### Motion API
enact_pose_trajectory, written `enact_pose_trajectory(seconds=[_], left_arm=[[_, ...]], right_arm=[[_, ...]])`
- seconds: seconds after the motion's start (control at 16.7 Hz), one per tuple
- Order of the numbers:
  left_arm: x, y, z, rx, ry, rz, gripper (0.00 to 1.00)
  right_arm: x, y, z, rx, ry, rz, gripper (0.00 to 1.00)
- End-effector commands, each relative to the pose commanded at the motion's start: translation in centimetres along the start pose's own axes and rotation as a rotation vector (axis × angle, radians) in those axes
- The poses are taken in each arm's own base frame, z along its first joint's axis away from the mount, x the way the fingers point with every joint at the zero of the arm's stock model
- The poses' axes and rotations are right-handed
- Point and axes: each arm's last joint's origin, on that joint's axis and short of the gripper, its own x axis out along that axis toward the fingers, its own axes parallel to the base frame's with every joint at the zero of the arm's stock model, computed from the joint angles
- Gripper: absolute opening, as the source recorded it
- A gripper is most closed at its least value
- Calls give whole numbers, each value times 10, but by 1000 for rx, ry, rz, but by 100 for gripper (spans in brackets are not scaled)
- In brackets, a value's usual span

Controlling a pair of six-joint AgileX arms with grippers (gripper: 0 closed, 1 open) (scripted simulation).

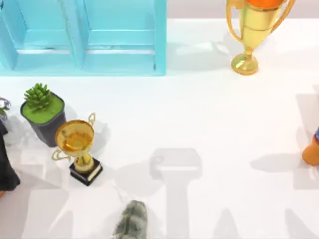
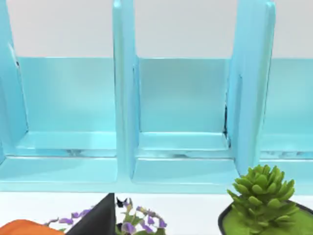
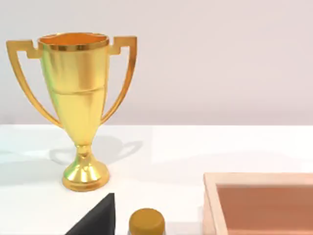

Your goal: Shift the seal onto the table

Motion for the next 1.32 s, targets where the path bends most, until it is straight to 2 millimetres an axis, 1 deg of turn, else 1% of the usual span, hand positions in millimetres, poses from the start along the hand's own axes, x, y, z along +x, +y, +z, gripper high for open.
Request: enact_pose_trajectory(seconds=[0.18,0.3,0.48,0.6,0.78,0.9,1.08,1.32], left_arm=[[0,0,0,0,0,0,100],[0,0,0,0,0,0,100],[0,0,0,0,0,0,100],[0,0,0,0,0,0,100],[0,0,0,0,0,0,100],[0,0,0,0,0,0,100],[0,0,0,0,0,0,100],[0,0,0,0,0,0,100]], right_arm=[[0,0,2,-5,11,-5,100],[0,-3,10,-26,63,-25,100],[4,-9,36,-75,214,-71,100],[13,-15,58,-108,362,-102,100],[41,-30,86,-137,656,-131,100],[65,-45,96,-135,866,-133,100],[98,-72,104,-109,1140,-114,100],[136,-111,105,-51,1407,-62,100]])
